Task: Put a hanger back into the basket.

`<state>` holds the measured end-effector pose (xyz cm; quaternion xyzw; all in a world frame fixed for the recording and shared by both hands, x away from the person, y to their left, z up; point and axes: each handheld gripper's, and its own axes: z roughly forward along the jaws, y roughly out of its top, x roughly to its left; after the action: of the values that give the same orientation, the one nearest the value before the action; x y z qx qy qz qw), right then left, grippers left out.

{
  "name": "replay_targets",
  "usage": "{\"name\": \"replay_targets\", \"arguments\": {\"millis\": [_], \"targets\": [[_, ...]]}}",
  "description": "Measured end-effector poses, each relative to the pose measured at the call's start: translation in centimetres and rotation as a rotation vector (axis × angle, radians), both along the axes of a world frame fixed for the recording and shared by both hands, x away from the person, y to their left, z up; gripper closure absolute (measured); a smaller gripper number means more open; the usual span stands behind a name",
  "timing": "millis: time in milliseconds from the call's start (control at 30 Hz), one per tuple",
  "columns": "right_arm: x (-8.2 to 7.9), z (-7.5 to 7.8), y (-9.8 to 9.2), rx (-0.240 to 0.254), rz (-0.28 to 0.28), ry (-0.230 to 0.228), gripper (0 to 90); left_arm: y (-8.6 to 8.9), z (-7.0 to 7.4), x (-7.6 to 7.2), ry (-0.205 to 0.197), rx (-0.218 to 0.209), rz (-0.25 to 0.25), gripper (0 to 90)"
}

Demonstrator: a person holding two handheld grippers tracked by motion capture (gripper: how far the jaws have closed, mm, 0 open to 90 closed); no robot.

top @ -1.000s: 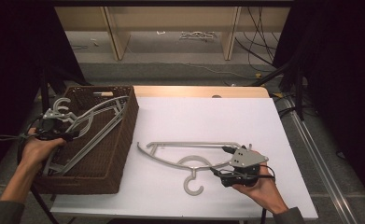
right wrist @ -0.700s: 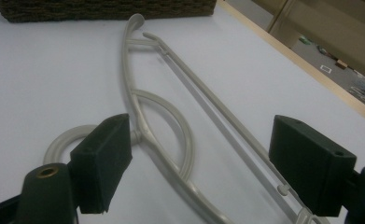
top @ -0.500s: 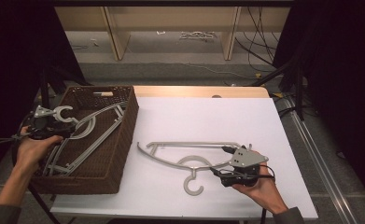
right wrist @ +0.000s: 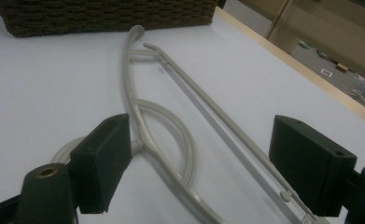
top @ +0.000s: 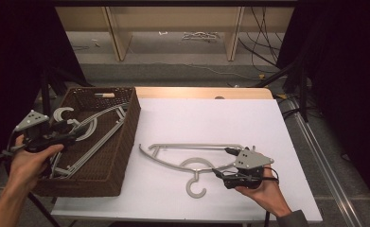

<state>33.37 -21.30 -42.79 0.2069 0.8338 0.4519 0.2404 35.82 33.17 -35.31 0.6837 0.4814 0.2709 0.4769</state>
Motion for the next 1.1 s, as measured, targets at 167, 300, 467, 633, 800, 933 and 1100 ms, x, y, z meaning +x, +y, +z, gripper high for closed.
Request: {"name": "replay_targets", "arguments": {"millis": [167,300,467,633,800,933,1100], "targets": [[0.0,0.1,-0.1,0.030,-0.007,0.002,22.1,-3.1,0.7,-1.8,-0.087,-0.038,-0.096,19.3],[-0.1,0.1,-0.1,0.049,-0.012,0.005,22.0,-5.4,0.6,-2.8,-0.152,-0.085,-0.192,16.1],[-0.3,0.0,-0.2,0.093,-0.017,0.020,21.8,-8.2,-0.3,-3.6,-0.188,-0.121,-0.250,15.9],[-0.5,0.0,-0.3,0.130,-0.017,0.035,21.2,-10.2,-1.4,-4.2,-0.209,-0.097,-0.301,16.0],[-0.7,-0.1,-0.3,0.149,-0.027,0.044,19.5,-11.7,-2.5,-5.0,-0.220,-0.073,-0.342,16.1],[-0.7,-0.1,-0.4,0.181,-0.032,0.054,18.1,-12.8,-3.7,-5.9,-0.235,-0.074,-0.347,16.1],[-0.9,-0.1,-0.5,0.219,-0.052,0.059,16.7,-13.8,-5.0,-6.5,-0.260,-0.048,-0.368,16.2]]}}
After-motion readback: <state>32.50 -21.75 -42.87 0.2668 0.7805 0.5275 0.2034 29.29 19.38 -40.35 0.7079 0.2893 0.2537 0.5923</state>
